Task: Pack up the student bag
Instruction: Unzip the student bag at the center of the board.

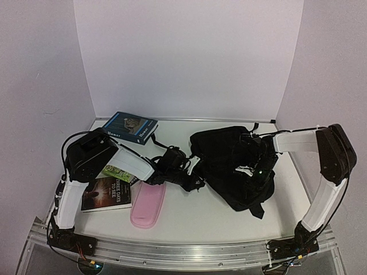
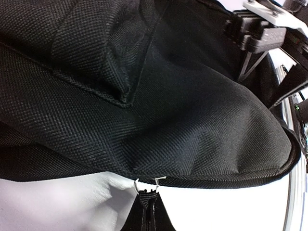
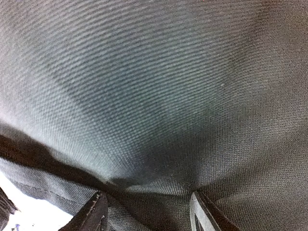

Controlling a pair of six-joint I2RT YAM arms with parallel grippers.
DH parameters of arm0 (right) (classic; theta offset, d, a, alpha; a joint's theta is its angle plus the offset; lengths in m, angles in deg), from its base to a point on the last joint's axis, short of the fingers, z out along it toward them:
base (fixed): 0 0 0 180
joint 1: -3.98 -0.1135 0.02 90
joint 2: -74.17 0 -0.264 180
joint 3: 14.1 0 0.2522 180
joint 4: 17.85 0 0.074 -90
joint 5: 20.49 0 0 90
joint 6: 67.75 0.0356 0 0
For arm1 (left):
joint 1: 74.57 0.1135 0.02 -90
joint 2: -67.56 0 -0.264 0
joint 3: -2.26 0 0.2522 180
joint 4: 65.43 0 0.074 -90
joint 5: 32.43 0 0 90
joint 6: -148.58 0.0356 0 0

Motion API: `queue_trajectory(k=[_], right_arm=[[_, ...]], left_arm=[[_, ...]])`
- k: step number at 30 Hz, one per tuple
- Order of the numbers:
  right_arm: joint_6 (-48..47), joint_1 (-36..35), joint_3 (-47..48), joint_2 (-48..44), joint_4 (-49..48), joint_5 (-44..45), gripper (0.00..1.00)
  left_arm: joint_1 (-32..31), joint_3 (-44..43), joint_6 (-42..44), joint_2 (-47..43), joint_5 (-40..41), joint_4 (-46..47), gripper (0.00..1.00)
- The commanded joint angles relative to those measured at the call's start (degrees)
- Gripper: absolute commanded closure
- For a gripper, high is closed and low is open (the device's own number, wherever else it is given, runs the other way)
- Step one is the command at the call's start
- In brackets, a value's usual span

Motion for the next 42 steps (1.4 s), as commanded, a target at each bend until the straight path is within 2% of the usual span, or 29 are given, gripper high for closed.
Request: queue_trajectory(k=[1, 7, 13, 21, 25, 42], right_arm=[[2.0, 0.1, 0.0, 4.1, -2.5, 2.7, 0.42], [3.9, 0.2, 0.3, 5.3, -3.0, 3.7, 0.43], [6.3, 0.1, 2.2, 1.7, -2.1, 0.3, 0.43], [12.7, 0.1, 20.6, -3.9, 2.4, -9.8, 0.38], [15.0, -0.9, 28.0, -0.2, 2.2, -11.3, 0.35], [20.8, -13.7, 53.4, 24.3, -0.7, 3.7, 0.36]], left_arm=[[-1.6, 0.1, 2.4, -4.3, 0.5, -3.2, 1.0], [-8.0, -3.5, 9.2, -4.2, 4.0, -8.1, 1.0], [-8.2, 3.0, 9.1, -7.4, 5.8, -2.6, 1.0], [-8.0, 5.2, 13.8, -8.2, 7.1, -3.5, 1.0], [-8.2, 4.9, 17.3, -7.7, 7.8, -5.1, 1.0], [-12.3, -0.7, 25.4, -3.1, 15.9, -15.3, 0.98]])
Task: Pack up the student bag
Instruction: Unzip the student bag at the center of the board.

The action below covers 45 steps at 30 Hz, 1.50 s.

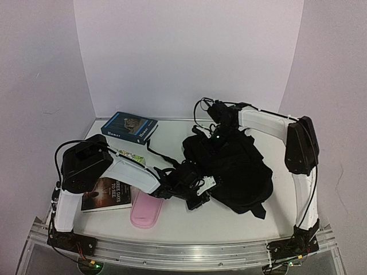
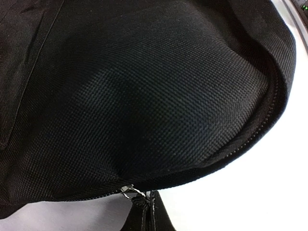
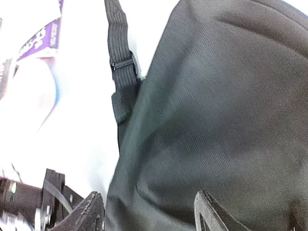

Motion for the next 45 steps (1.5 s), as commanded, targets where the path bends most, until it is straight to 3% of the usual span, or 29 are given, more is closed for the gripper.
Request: queue_trajectory(k=[1, 9, 18, 20, 22, 25, 27, 34, 45], right_arm=[[2.0, -2.1, 8.1, 4.3, -0.1, 6.3, 0.35], [2.9, -5.2, 13.7, 10.2, -0.1, 15.5, 0.25], [3.4, -8.0, 14.0, 14.8, 0.0, 21.7, 0.25], [3.9, -8.0, 14.1, 15.6, -0.1, 23.9, 0.3], [4.3, -8.0, 14.6, 16.1, -0.1, 25.8, 0.44], [4.8, -8.0, 16.0, 16.6, -0.1, 26.4, 0.84], [5.2, -7.9, 17.3, 16.8, 0.0, 26.8, 0.99], [6.1, -5.5, 23.0, 17.5, -0.1, 29.2, 1.0], [9.4, 6.3, 27.0, 15.0, 0.0, 27.8, 0.98]], left_arm=[[-0.9, -1.1, 2.5, 1.3, 1.8, -3.7, 0.98], [-0.9, -0.7, 3.2, 1.5, 3.0, -4.4, 0.98], [-1.2, -1.3, 3.1, 2.0, 3.7, -5.3, 0.98], [-1.6, -1.7, 3.2, 2.2, 4.3, -6.1, 0.98], [-2.0, -2.4, 3.1, 2.3, 4.9, -7.1, 0.98], [-3.1, -3.0, 2.3, 2.3, 5.5, -8.4, 0.99], [-4.0, -2.7, 1.5, 1.9, 6.0, -9.0, 0.99], [-7.2, 0.7, -1.5, -1.0, 7.8, -9.1, 1.0], [-8.5, 6.6, -4.3, -5.5, 11.5, -7.2, 1.0]])
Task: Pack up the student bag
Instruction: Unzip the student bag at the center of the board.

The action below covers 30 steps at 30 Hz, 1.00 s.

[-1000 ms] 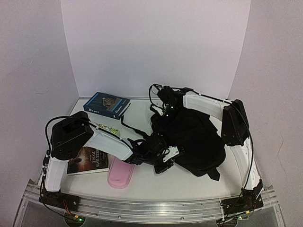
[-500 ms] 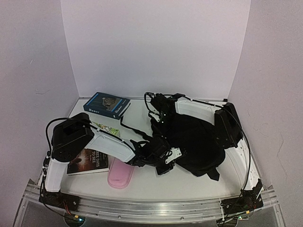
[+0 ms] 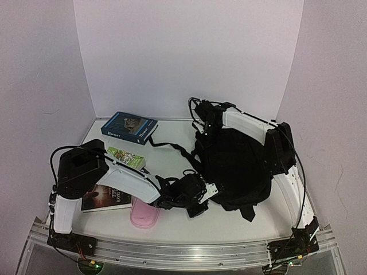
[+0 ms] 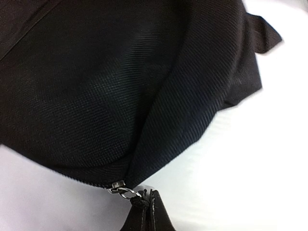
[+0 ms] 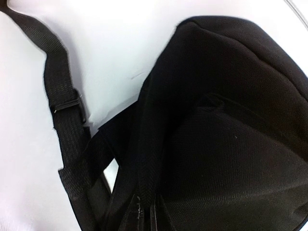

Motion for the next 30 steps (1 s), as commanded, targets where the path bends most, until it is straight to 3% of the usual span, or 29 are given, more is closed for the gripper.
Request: queue_trajectory(k=[1, 3, 4, 6, 13, 18, 25, 30], right_arm=[[1.0, 7.2, 1.4, -3.8, -5.0, 1.0, 0.82], [-0.1, 7.8, -1.4, -6.6, -4.4, -4.4, 0.39], [-0.8, 7.8, -3.4, -8.1, -4.1, -7.0, 0.25], [-2.4, 7.6, -6.3, -11.1, -3.2, -11.8, 0.15], [1.9, 6.5, -16.9, -19.5, -1.9, -17.7, 0.16], [5.9, 2.2, -24.8, -24.7, -2.0, -15.9, 0.18], [7.0, -4.2, -32.2, -24.8, -2.0, -12.1, 0.19], [7.8, -4.8, -33.5, -22.7, -1.1, -11.1, 0.18]], left_arm=[[-2.3, 4.3, -0.8, -2.9, -1.8, -4.0, 1.0], [-2.4, 4.5, -0.4, -3.1, -0.6, -3.6, 1.0], [-2.4, 4.4, 0.1, -3.0, -0.2, -3.6, 1.0], [-2.4, 3.9, 0.8, -2.4, 0.3, -3.9, 1.0], [-2.3, 3.0, 1.5, -1.4, 1.6, -4.4, 1.0], [-2.4, 2.8, 1.8, -1.7, 2.3, -4.5, 1.0], [-2.3, 3.4, 1.9, -2.4, 2.9, -4.5, 1.0], [-2.4, 3.4, 1.9, -2.5, 3.2, -4.8, 0.99]])
